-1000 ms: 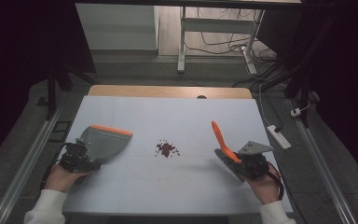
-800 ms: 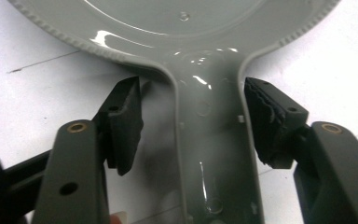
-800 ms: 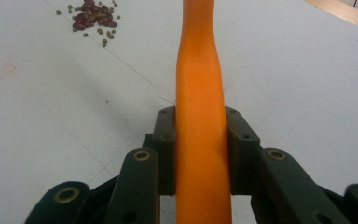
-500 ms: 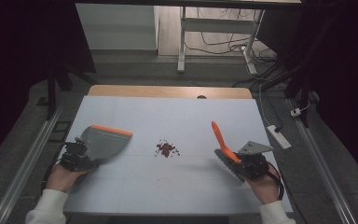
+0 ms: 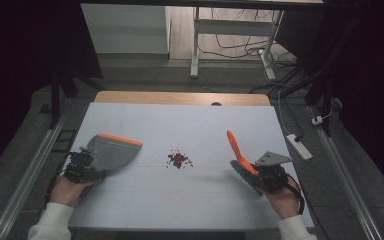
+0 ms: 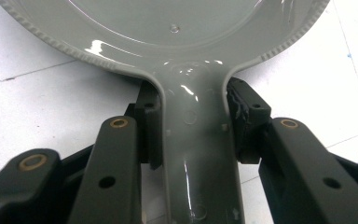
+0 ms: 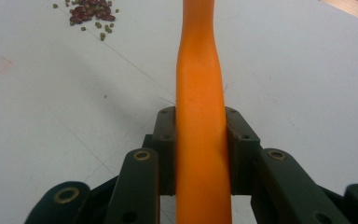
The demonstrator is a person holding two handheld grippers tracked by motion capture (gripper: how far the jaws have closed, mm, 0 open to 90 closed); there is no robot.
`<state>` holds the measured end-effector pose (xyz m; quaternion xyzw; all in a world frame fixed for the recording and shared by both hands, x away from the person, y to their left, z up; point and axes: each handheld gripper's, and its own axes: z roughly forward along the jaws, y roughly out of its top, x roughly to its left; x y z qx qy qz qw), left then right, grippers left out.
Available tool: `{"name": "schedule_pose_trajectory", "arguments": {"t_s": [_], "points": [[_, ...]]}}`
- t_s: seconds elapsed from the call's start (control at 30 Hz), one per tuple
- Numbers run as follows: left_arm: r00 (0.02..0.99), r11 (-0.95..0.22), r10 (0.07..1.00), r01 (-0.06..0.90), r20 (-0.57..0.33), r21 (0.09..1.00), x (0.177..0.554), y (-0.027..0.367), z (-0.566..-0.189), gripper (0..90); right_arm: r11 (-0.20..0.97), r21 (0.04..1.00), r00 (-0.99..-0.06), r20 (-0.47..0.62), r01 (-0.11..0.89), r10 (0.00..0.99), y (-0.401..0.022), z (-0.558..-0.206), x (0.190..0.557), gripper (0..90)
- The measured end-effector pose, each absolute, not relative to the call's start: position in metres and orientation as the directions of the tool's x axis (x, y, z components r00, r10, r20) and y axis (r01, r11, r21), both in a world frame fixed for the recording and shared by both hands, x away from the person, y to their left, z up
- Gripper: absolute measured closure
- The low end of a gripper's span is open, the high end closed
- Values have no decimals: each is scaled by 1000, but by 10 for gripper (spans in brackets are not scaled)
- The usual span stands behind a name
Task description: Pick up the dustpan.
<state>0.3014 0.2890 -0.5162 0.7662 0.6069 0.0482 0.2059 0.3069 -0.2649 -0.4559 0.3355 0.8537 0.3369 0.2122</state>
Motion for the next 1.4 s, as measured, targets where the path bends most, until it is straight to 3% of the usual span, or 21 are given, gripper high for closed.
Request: {"name": "schedule_pose_trajectory", "arguments": {"t_s": [1.0, 1.4], "points": [[280, -144, 938, 851, -204, 505, 294, 298, -507, 619, 543, 726, -682, -140, 422, 718, -266, -454, 306, 699], [369, -165, 893, 801, -257, 575, 288, 300, -499, 620, 541, 728, -680, -141, 421, 720, -266, -454, 307, 699]]}}
